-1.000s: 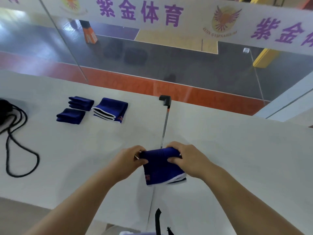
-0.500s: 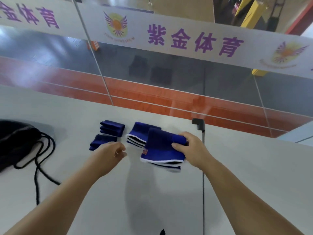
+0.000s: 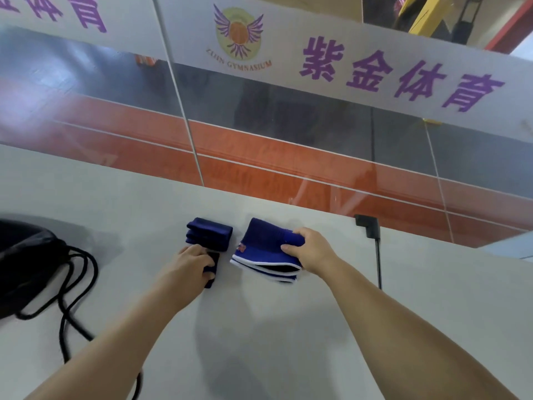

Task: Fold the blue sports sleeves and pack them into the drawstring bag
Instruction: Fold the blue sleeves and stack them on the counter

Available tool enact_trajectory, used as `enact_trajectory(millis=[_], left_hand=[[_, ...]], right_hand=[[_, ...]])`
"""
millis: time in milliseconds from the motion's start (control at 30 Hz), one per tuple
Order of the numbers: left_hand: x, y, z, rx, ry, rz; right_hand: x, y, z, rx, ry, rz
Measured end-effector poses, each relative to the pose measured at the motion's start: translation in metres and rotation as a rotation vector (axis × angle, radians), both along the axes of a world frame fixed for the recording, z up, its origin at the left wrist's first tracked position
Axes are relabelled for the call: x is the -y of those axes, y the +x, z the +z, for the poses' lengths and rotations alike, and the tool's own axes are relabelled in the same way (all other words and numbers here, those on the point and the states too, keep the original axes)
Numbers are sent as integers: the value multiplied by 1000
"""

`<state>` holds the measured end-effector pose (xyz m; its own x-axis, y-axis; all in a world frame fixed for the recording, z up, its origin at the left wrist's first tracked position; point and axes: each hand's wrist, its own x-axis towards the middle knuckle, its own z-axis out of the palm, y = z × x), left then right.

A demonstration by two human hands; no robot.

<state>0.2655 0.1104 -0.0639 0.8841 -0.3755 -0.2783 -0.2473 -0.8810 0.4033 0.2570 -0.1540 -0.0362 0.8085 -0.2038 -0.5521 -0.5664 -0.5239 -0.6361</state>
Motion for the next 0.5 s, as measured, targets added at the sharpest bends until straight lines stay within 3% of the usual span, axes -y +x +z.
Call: enact_trajectory(millis=[267,500], left_hand=[[-8,-3,-7,126,-111,-93],[-10,-5,-5,170,-110,-107]], right_hand=[[-15,10,-12,7,-486,277],[-14,21,-2,-63,-398,326]])
